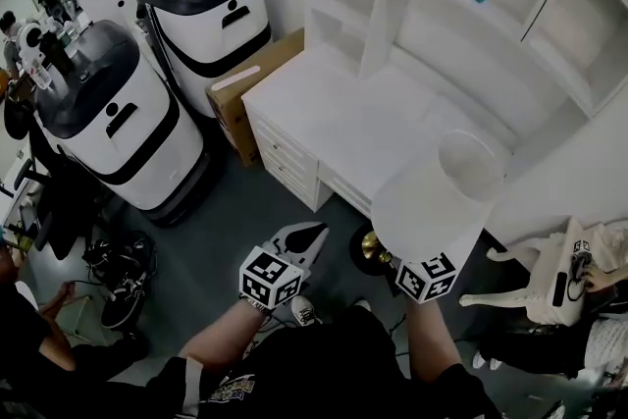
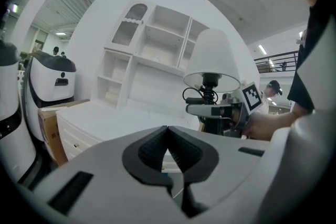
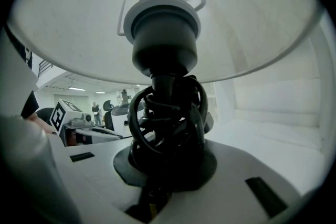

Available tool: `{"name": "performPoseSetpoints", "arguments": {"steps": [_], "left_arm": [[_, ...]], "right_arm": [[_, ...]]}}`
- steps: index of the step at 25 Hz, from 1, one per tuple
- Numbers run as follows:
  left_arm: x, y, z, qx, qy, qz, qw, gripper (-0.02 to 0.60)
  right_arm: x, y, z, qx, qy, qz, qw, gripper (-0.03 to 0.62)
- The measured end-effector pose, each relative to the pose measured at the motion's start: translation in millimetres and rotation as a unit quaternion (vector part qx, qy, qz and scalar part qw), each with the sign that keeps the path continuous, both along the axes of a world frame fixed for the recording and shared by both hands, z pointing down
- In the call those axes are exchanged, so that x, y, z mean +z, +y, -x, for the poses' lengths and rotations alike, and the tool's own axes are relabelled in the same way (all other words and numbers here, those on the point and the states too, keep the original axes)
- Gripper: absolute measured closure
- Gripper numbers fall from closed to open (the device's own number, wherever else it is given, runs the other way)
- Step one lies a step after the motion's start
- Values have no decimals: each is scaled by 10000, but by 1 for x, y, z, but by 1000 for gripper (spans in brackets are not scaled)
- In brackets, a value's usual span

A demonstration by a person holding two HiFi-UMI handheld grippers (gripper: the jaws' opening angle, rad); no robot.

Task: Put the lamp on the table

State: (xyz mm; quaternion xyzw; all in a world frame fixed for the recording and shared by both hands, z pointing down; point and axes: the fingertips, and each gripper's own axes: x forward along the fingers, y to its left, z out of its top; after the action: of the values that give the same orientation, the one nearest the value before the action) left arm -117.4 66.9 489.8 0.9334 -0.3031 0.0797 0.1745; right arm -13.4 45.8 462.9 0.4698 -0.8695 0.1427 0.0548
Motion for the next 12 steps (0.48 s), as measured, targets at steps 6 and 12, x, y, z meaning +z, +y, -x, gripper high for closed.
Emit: {"name": "performPoseSetpoints", "arguments": {"steps": [6,12], "left_arm": [[2,-3,-4,50,28,51,10000,574],[2,-19,-9,-40,-17,51,10000,574]], "right_arm": [[1,-5,-6,76,27,38,10000,533],[4,-24,-18,62,-13,44,10000,533]]}}
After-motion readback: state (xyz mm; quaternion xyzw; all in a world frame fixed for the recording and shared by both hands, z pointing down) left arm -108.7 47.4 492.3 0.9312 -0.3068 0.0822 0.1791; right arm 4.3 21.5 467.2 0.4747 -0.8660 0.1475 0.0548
